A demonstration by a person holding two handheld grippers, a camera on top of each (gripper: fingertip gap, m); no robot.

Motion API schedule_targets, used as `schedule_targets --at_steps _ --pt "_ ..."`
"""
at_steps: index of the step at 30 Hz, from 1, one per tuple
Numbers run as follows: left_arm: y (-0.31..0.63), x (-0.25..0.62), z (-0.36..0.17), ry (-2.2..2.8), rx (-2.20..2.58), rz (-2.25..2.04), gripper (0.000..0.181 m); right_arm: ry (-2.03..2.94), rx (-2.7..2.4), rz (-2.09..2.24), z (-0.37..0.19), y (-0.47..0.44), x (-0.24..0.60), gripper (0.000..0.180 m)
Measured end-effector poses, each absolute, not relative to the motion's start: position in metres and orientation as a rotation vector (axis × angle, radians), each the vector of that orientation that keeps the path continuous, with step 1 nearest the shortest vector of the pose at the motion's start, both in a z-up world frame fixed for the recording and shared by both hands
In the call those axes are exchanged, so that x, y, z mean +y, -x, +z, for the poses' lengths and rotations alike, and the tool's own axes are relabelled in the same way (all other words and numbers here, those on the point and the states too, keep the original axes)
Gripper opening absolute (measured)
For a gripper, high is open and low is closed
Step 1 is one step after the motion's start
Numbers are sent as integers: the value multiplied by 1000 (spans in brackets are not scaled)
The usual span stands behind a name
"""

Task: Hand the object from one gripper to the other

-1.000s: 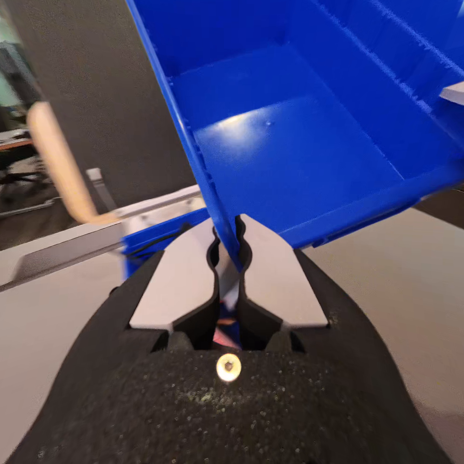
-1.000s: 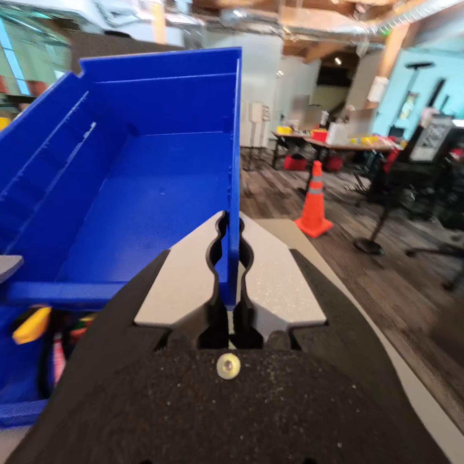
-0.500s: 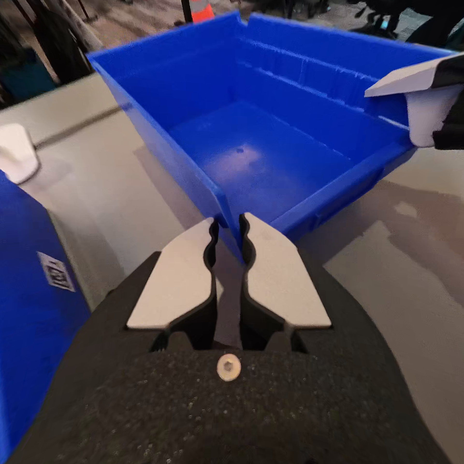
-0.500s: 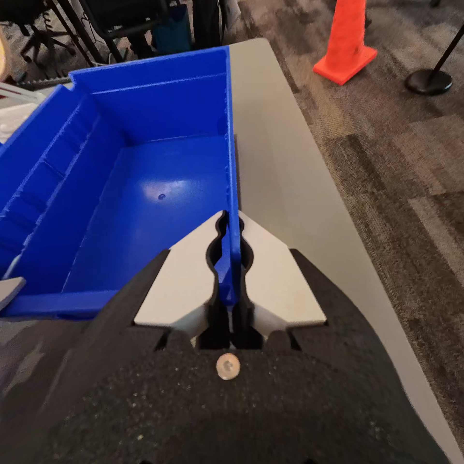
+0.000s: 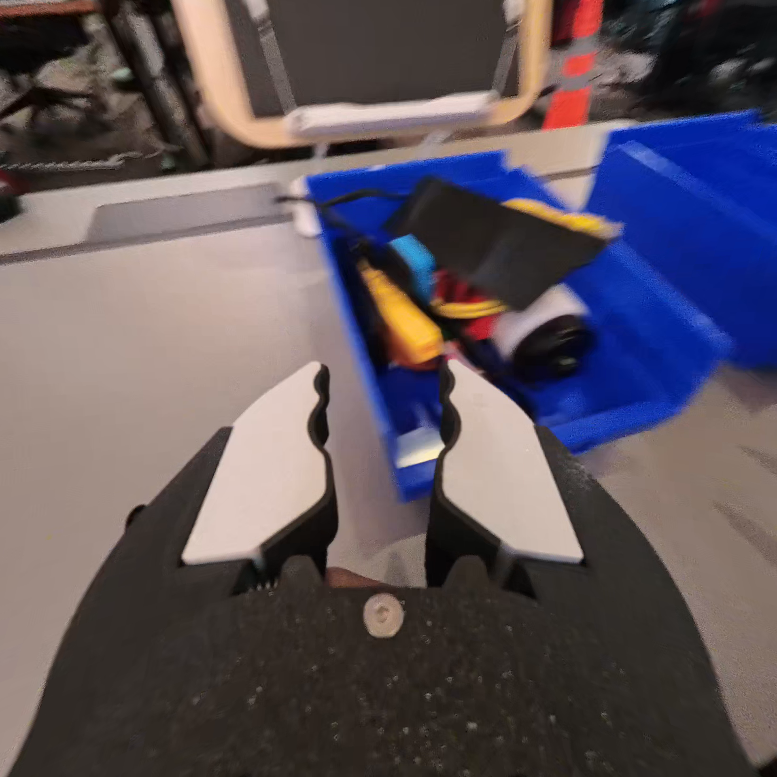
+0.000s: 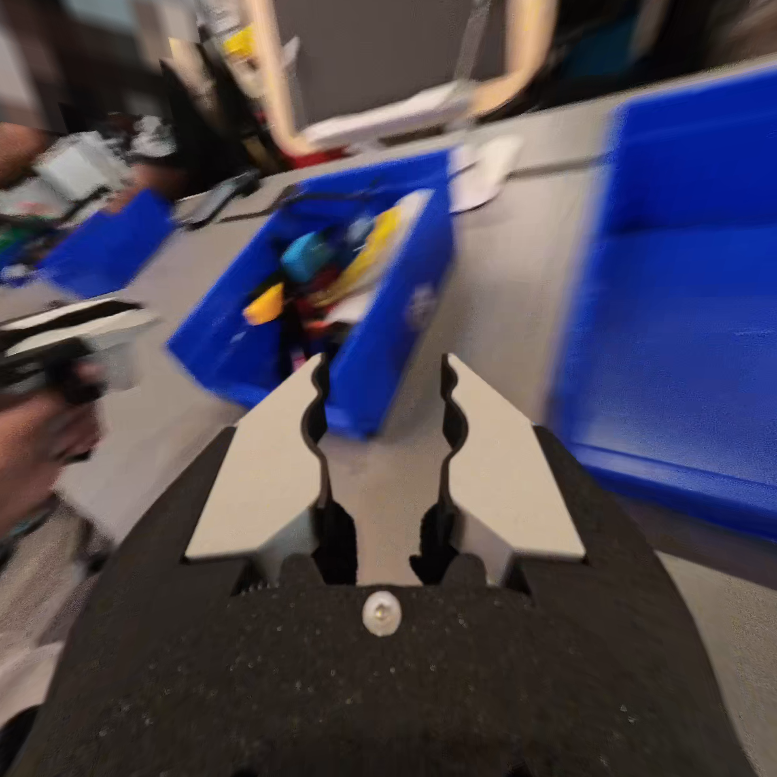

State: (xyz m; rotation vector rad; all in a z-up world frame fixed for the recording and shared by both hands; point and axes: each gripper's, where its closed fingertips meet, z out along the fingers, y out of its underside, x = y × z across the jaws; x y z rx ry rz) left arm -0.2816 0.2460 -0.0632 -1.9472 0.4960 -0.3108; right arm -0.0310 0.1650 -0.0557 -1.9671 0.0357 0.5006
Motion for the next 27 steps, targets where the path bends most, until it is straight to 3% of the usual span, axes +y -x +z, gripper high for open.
schedule_targets --at_steps 4,6,8,10,13,20,27 --pt "290 259 -99 2093 481 -429 53 2046 32 355 -110 92 201 51" --pt "275 262 -120 2149 519 -491 46 2136 80 184 -135 87 215 35" --pt "258 259 -143 2218 610 -543 26 2171 148 134 -147 84 222 9" --pt "257 262 -145 2207 628 -480 23 2167 215 74 -146 79 225 4" --pt "280 269 -137 2128 605 -271 3 2133 135 -88 -130 96 227 4" --pt "405 279 -87 2028 481 -98 2 2024 2 4 -91 219 251 5" --pt "529 321 -119 2086 464 -77 2 2114 -129 -58 -140 342 293 7"
